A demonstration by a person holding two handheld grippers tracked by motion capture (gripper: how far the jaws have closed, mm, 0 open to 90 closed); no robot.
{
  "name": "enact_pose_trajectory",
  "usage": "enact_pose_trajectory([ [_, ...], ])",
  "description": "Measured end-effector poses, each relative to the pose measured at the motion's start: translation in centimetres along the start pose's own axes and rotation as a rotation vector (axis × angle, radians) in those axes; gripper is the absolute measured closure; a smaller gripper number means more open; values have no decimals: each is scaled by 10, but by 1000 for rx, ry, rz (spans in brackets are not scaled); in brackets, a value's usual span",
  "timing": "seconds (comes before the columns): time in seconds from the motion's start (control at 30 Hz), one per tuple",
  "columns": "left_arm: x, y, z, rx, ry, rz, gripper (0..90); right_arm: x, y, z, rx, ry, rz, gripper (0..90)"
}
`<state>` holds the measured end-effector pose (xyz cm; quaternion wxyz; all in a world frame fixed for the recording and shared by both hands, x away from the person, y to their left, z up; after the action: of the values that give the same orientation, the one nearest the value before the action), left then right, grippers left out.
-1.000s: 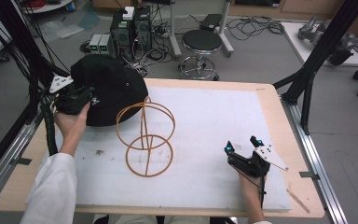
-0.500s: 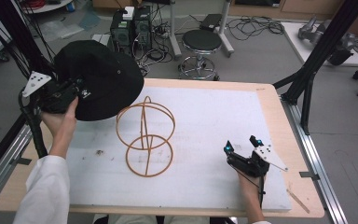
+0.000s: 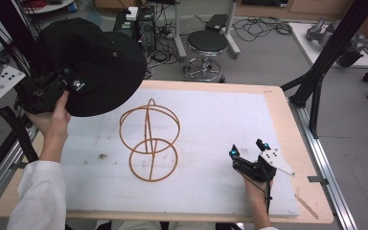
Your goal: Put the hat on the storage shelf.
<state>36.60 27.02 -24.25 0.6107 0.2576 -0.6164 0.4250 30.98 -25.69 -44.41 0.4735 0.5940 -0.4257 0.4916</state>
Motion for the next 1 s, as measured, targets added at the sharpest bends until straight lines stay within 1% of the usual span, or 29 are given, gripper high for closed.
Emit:
enact_pose_trajectory([
  [0.13, 10, 2, 10, -45, 7, 27, 854, 0, 1, 0, -4, 0, 2, 56],
  [0.23, 16, 4, 18, -80, 7, 34, 854, 1, 1, -1, -4, 4, 9, 56],
  [0.27, 16, 4, 18, -80, 7, 34, 854, 1, 1, -1, -2, 1, 9, 56],
  [0.37, 18, 5, 24, -107, 10, 35, 854, 0, 1, -2, 2, 2, 1, 56],
  [0.6, 24, 11, 39, -201, 47, 51, 854, 1, 1, -2, 0, -2, 6, 56],
  [0.67, 26, 13, 44, -231, 53, 47, 854, 1, 1, -2, 1, -3, 6, 56],
  [0.8, 28, 14, 55, -285, 56, 44, 852, 1, 2, -2, 1, -4, 6, 56],
  [0.83, 29, 15, 61, -307, 54, 39, 853, 1, 2, -2, 3, -1, 2, 56],
  [0.87, 29, 15, 64, -318, 51, 35, 852, 1, 2, -2, 3, -1, -2, 56],
  [0.9, 29, 15, 64, -318, 51, 35, 853, 1, 2, -3, 5, -1, -1, 56],
  [1.0, 29, 15, 74, -344, 36, 27, 852, 1, 2, -2, 0, 3, 6, 56],
])
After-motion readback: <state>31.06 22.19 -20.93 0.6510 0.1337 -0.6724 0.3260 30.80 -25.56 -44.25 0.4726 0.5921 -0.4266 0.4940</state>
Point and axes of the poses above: each handheld gripper's, and its own axes: y roughly backward along the jaws, x roughly out of its top, z roughly to its right, the point moved 4 cm from there along -y, roughly forward along the jaws, and after that the axes turned 6 degrees about -x, right-handed, at the moved point
